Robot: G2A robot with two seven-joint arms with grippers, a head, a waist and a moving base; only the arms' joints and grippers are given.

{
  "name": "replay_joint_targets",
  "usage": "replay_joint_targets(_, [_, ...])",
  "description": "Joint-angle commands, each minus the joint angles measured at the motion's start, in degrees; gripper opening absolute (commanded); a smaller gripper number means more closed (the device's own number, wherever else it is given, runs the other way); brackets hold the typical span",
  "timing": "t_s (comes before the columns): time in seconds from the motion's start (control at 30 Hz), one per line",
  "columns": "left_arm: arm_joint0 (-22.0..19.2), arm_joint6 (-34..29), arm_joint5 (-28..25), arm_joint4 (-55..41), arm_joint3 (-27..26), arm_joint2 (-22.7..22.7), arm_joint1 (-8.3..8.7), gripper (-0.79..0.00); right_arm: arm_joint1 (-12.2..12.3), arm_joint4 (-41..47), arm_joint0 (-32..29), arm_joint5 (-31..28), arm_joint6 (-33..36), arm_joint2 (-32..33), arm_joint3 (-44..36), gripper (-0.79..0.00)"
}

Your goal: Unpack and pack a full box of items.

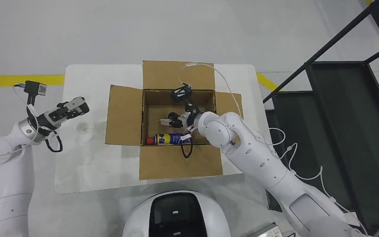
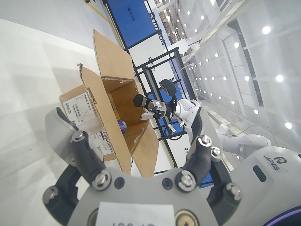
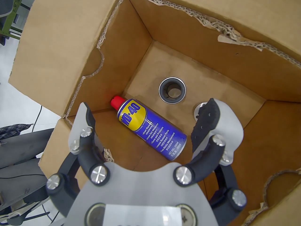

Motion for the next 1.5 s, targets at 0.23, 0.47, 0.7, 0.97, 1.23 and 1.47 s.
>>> replay_joint_targets(0.23, [0.0, 0.0, 0.0, 0.0, 0.0, 0.0, 0.0, 0.0, 0.0, -0.2, 0.0, -0.1, 0.0, -0.1, 0.2, 0.0])
replay_joint_targets(0.47, [0.0, 0.0, 0.0, 0.0, 0.0, 0.0, 0.0, 0.0, -2.5, -1.8, 7.8, 0.7, 4.7, -5.7, 8.9, 0.0])
replay_joint_targets(0.7, [0.0, 0.0, 0.0, 0.0, 0.0, 0.0, 0.0, 0.0, -6.0, 0.6, 13.4, 0.5, 5.7, -11.1, 18.9, 0.0])
replay_joint_targets(0.97, [0.0, 0.0, 0.0, 0.0, 0.0, 0.0, 0.0, 0.0, -9.4, 1.7, 16.7, -1.5, 3.5, -15.4, 28.2, 0.0])
replay_joint_targets(1.23, [0.0, 0.0, 0.0, 0.0, 0.0, 0.0, 0.0, 0.0, -11.8, 1.9, 18.6, -2.9, 2.3, -17.1, 33.8, -0.102])
replay_joint_targets(1.47, [0.0, 0.0, 0.0, 0.0, 0.0, 0.0, 0.0, 0.0, -13.4, 1.5, 19.4, -3.4, 2.3, -17.8, 37.4, -0.745])
